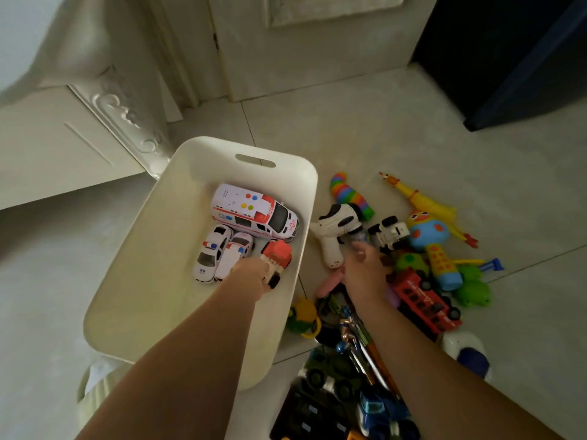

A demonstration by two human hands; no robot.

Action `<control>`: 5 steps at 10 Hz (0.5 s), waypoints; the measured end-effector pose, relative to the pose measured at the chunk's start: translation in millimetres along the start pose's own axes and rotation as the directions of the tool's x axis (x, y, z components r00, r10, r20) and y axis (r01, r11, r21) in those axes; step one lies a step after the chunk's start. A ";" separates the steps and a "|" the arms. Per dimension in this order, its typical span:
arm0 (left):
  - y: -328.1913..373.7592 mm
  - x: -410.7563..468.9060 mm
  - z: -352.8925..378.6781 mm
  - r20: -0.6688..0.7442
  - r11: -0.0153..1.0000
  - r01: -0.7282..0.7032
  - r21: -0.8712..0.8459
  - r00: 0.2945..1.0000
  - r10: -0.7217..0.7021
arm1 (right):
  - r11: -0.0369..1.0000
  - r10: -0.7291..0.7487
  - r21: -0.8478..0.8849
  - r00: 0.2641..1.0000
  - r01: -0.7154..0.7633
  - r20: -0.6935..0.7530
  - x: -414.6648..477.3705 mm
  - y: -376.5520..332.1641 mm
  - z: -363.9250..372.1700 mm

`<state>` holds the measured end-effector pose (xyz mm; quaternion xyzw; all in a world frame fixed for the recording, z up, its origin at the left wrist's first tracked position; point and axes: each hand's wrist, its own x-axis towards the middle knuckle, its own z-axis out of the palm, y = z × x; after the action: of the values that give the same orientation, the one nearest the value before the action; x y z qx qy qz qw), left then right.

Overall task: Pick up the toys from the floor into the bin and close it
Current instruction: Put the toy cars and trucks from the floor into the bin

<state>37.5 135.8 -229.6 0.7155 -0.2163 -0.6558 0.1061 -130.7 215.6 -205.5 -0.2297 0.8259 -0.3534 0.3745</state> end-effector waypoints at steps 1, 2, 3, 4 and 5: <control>3.5 -22.0 -4.6 0.014 0.999 0.010 0.040 1.000 -0.011 | 0.999 0.004 -0.038 0.998 -0.001 0.056 -2.5 -1.9 -1.3; 11.6 -53.4 -15.4 0.049 0.964 -0.061 0.260 0.998 0.050 | 0.999 0.040 -0.029 0.989 -0.037 0.142 -10.1 -1.9 -9.1; 21.0 -83.0 -20.5 -0.135 0.835 -0.213 0.507 0.937 0.321 | 0.987 0.102 -0.155 0.926 -0.048 0.363 -35.3 3.2 -28.8; 27.5 -119.6 -11.2 -0.182 0.727 -0.291 0.622 0.849 0.495 | 0.949 0.091 -0.312 0.900 0.052 0.426 -57.9 14.5 -40.6; 7.6 -165.3 10.1 -0.080 0.599 -0.638 0.484 0.650 0.756 | 0.882 0.034 -0.438 0.903 0.175 0.429 -88.4 38.4 -57.0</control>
<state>18.6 204.5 -79.9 0.6607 -0.5973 -0.3916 0.2309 -125.4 320.8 -167.4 -0.4148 0.7756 -0.0994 0.4653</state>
